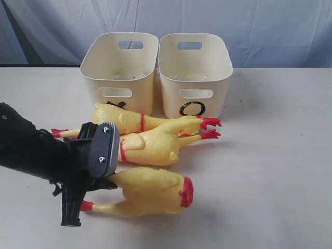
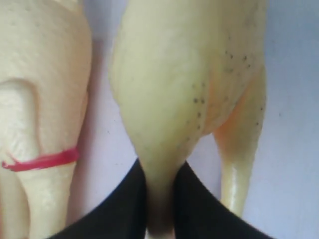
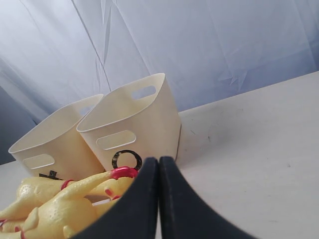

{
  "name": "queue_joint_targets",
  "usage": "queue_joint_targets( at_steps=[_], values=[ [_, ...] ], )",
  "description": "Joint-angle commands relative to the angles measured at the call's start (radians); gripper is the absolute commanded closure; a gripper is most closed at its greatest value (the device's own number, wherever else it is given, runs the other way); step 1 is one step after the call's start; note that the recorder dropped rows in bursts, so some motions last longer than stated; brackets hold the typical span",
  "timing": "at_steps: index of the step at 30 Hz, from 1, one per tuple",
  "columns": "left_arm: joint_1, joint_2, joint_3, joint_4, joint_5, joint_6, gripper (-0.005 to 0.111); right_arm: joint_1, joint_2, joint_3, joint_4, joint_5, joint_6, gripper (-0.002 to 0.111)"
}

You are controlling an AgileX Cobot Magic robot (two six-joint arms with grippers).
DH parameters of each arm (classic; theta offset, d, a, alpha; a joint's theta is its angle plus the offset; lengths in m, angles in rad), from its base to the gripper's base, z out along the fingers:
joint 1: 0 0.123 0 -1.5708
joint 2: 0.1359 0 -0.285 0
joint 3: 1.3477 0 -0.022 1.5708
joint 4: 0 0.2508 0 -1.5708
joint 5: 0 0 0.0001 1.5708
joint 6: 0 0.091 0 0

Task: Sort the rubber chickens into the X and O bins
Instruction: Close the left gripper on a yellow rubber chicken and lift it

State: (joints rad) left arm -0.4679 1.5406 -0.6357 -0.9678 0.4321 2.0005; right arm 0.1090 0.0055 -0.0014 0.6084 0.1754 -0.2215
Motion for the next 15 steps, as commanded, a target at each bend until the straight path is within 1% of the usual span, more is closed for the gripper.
queue_joint_targets(
  at_steps=[1,4,8,13,15],
  values=[
    [-0.002,-0.094,-0.003,-0.022,0.006,-0.127,0.107,0.003,-0.005,0.001,-0.004,-0.005,-0.001,0.108],
    [-0.002,-0.155,-0.014,-0.022,-0.013,-0.202,0.107,0.003,-0.005,0.001,-0.004,-0.005,-0.001,0.108],
    [-0.002,-0.221,-0.041,-0.022,-0.054,-0.406,0.107,0.003,-0.005,0.001,-0.004,-0.005,-0.001,0.108],
    [-0.002,-0.279,-0.071,0.103,-0.042,-0.702,0.107,0.003,-0.005,0.001,-0.004,-0.007,-0.001,0.108],
    [-0.002,-0.293,-0.078,0.166,-0.043,-0.851,0.107,0.003,-0.005,0.001,-0.004,-0.007,-0.001,0.108]
  ],
)
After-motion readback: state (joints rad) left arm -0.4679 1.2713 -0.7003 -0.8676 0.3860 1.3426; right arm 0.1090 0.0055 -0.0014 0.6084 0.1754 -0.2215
